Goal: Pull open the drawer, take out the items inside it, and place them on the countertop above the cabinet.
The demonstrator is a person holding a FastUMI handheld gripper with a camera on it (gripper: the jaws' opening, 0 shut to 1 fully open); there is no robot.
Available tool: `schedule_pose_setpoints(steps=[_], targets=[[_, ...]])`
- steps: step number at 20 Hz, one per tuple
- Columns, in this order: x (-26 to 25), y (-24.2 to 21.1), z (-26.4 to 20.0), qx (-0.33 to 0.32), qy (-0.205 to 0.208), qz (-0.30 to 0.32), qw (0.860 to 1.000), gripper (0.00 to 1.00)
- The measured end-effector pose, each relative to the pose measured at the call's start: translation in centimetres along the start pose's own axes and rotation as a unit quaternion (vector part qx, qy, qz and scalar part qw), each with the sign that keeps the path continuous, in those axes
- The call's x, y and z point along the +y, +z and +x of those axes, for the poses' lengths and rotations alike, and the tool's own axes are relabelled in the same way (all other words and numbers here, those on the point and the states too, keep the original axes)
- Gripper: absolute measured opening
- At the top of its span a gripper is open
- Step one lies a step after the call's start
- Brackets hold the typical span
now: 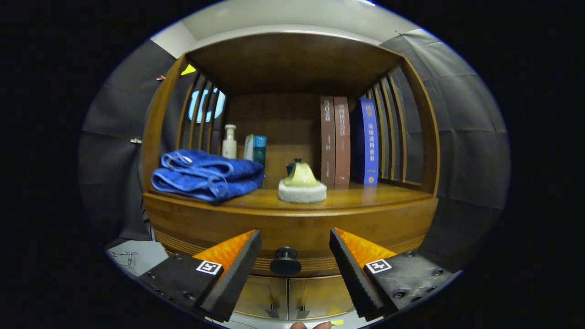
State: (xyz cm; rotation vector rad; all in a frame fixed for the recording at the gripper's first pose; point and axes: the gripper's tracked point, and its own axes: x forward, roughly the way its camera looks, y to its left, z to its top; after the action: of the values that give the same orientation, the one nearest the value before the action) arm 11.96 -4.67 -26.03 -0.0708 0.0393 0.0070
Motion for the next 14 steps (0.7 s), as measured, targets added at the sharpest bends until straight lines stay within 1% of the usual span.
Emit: schedule_pose_setpoints(steps=[4, 7, 9, 11, 13, 14], targets=[[-1.3, 8.6, -5.2, -0.012, 0.005, -0.017, 1.0, 0.98], [-1.9, 13.9, -8.4, -0.016, 0.014, 0.01, 1.0, 0.98], [-2.7, 17.0, -10.2, -0.022, 0.018, 0.011, 1.0, 0.98], [-3.5, 19.2, -11.5, -0.024, 0.021, 0.007, 0.999, 0.98], [-4.5, 20.5, -12.5, -0.016, 0.025, 0.003, 1.0, 0.98], [-5.4, 21.0, -12.8, -0.01, 0.02, 0.005, 1.0, 0.98]])
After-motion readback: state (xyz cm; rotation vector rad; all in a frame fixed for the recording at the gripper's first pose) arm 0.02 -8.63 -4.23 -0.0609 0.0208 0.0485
